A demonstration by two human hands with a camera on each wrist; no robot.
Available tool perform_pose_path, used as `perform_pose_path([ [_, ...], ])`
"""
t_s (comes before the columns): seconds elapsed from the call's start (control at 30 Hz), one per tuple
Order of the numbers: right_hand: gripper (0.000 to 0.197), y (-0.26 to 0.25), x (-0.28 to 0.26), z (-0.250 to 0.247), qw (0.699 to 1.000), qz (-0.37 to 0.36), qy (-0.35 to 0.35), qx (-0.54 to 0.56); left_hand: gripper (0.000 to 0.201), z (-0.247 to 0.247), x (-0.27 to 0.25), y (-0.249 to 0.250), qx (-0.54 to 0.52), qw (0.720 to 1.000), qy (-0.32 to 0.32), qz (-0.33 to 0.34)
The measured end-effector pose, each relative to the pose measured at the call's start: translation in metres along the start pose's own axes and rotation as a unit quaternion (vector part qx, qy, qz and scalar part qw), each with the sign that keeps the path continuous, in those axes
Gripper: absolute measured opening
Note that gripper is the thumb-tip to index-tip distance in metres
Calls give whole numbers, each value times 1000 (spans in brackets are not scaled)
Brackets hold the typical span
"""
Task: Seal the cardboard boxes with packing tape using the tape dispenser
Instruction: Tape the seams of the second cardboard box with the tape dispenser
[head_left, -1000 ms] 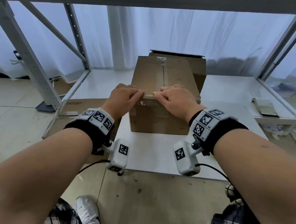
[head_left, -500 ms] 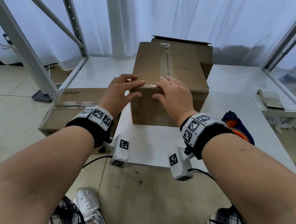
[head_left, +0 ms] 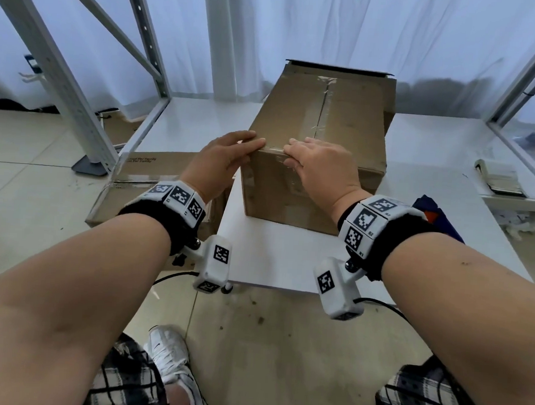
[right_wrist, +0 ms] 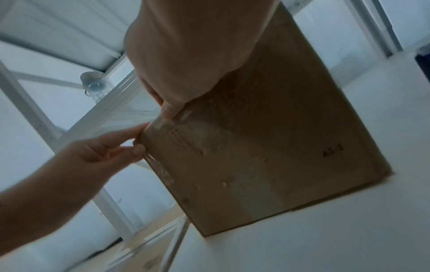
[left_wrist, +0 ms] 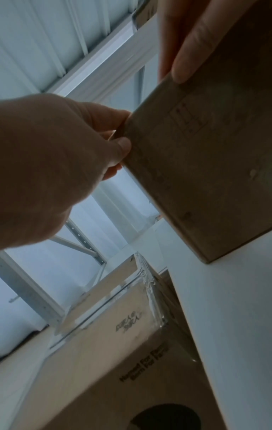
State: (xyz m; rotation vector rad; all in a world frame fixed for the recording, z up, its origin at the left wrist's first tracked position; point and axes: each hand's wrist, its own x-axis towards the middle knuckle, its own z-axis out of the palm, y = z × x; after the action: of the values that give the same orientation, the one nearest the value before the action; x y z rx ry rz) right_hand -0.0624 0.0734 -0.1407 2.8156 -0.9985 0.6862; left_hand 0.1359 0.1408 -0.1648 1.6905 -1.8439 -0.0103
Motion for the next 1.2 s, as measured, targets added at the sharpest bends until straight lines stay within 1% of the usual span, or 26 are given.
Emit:
perform_pose_path([
  [0.03, 27, 2, -2, 0, 1000, -10, -3, -15, 38, -2, 1, 1, 14, 1000, -7, 2],
  [0.1, 33, 6, -7, 0, 998, -23, -27, -44, 35, -5, 5, 7, 56, 998, -1, 8],
  [0.17, 43, 8, -9, -2, 997, -27, -57, -48, 35, -6, 13, 20, 82, 997, 4, 11],
  [0.2, 44, 8, -9, -5, 996, -24, -70, -40, 34, -5, 18, 28, 85, 996, -4, 15],
  [0.27, 38, 10, -6, -13, 997, -7, -73, -1, 34, 3, 25, 40, 81, 996, -25, 31],
  [0.33, 35, 13, -2, -21, 997, 28, -53, 45, 34, 11, 27, 44, 69, 997, -17, 28],
  [0.4, 42, 20, -3, -27, 997, 63, -40, 16, 33, 16, 27, 41, 46, 999, 0, 18],
  [0.43, 48, 22, -5, -27, 995, 81, -54, -19, 34, 17, 25, 39, 45, 999, 1, 19],
  [0.5, 56, 24, -9, -25, 982, 116, -124, -80, 40, 20, 23, 34, 64, 997, -1, 46],
  [0.53, 59, 24, -10, -24, 976, 121, -154, -98, 42, 20, 21, 33, 76, 995, -3, 58],
  [0.6, 62, 25, -12, -23, 970, 106, -182, -117, 44, 21, 18, 33, 90, 994, -1, 65],
  [0.67, 66, 28, -13, -25, 971, 81, -189, -124, 47, 23, 14, 38, 95, 994, 10, 56],
  [0.77, 71, 33, -11, -28, 970, 63, -205, -113, 53, 23, 10, 48, 88, 994, 34, 49],
  [0.83, 76, 35, -8, -29, 970, 54, -215, -98, 52, 21, 13, 54, 94, 994, 40, 46],
  [0.87, 78, 36, -7, -31, 970, 47, -220, -88, 48, 20, 16, 57, 101, 994, 30, 35],
  [0.9, 77, 38, -6, -35, 971, 40, -225, -76, 43, 19, 21, 61, 109, 994, 17, 20],
  [0.93, 73, 41, -4, -41, 971, 31, -230, -57, 38, 18, 25, 66, 118, 993, 7, 11],
  [0.97, 65, 42, -3, -48, 972, 24, -233, -27, 37, 19, 29, 72, 128, 992, -3, 9],
  [1.03, 46, 44, -3, -63, 977, 27, -207, 47, 41, 23, 38, 82, 161, 986, -41, 20],
  [1.07, 41, 44, -3, -69, 979, 37, -188, 69, 43, 25, 41, 84, 178, 982, -62, 24],
  [1.13, 39, 47, -6, -77, 982, 52, -170, 57, 48, 26, 44, 84, 203, 975, -88, 23],
  [1.2, 40, 51, -6, -78, 982, 57, -176, 39, 54, 27, 41, 78, 238, 967, -90, 33],
])
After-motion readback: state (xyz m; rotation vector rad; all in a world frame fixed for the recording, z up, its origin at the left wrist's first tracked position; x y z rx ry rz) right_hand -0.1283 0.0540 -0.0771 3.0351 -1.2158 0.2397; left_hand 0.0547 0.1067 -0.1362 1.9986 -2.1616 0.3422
